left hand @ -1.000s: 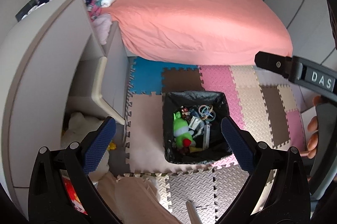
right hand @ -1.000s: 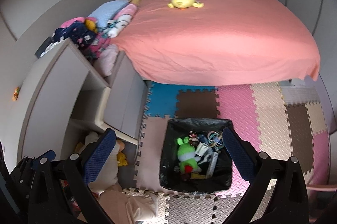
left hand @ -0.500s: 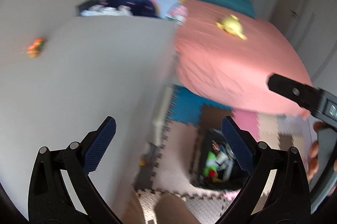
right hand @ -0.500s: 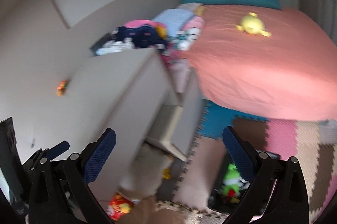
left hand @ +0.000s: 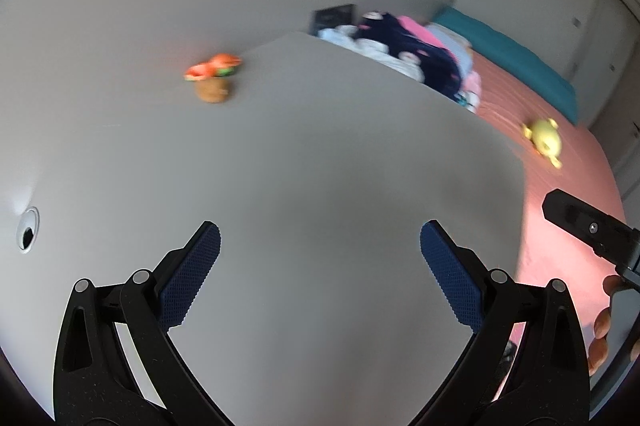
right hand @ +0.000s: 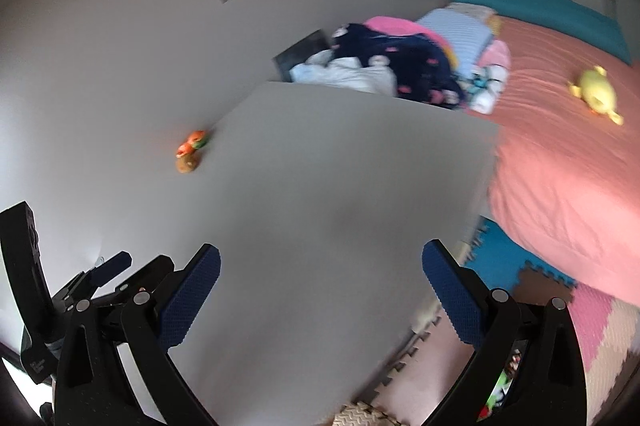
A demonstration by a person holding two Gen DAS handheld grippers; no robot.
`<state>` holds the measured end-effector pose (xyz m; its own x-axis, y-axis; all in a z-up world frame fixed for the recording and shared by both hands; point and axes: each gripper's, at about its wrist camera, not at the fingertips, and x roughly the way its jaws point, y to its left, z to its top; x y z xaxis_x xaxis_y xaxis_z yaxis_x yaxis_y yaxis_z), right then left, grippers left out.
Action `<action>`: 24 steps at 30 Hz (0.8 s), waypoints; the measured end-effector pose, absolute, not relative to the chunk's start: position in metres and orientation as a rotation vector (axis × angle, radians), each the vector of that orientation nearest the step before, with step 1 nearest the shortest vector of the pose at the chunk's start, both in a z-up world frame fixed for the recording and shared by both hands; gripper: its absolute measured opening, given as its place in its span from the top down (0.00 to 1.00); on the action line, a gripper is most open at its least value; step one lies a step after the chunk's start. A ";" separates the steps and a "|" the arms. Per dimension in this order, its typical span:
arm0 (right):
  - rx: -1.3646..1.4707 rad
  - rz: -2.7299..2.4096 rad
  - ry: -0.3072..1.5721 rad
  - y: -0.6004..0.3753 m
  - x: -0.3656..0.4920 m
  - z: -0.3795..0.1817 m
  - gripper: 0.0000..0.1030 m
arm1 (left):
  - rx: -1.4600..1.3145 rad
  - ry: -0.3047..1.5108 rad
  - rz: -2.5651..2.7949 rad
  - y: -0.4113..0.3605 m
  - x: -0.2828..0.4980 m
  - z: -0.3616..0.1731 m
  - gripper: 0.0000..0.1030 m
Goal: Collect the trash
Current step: 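Move both open tools back toward the desk, then grasp the tan bear sponge with the left tool while the right tool grasps the orange toy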
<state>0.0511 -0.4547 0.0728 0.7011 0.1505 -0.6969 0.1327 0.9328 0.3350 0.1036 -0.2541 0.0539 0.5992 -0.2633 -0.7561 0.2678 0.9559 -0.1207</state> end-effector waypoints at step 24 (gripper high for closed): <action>0.254 0.303 0.927 -0.329 0.300 0.055 0.29 | -0.048 0.878 -0.152 -0.186 0.284 0.018 0.18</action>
<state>0.2998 -0.3292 0.0550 0.5632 0.3627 -0.7425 -0.1465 0.9281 0.3423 0.2840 -0.1857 0.0184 0.6289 -0.1521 -0.7625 0.1126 0.9882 -0.1043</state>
